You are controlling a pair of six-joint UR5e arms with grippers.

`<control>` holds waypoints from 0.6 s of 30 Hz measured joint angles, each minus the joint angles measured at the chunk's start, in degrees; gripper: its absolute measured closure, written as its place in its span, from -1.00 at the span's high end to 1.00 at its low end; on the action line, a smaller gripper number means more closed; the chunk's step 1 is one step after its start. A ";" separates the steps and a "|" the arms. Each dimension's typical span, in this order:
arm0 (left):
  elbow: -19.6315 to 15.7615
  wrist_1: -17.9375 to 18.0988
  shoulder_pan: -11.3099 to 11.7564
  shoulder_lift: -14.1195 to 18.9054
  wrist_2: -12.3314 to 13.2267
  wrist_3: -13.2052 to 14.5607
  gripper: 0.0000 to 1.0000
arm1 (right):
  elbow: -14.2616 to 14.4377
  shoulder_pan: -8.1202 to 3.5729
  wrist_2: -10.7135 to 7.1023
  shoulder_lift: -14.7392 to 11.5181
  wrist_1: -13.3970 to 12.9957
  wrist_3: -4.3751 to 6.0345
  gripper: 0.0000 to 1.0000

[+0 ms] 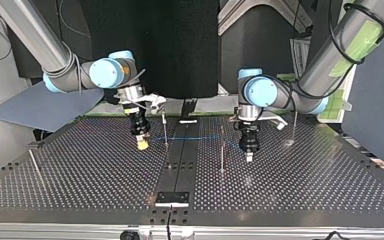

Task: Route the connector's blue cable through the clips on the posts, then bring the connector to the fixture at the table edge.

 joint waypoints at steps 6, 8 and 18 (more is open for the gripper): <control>0.44 -0.52 0.49 -0.02 0.36 -0.06 -1.00 | -2.48 -0.19 -0.99 1.95 1.12 0.10 -1.00; 0.45 -0.68 0.51 -0.02 0.40 -0.05 -1.00 | -3.16 -0.26 -1.14 2.25 1.37 0.18 -1.00; 0.43 -0.85 0.50 -0.02 1.25 -0.43 -0.35 | -4.08 -0.78 -2.13 2.67 1.81 0.26 -1.00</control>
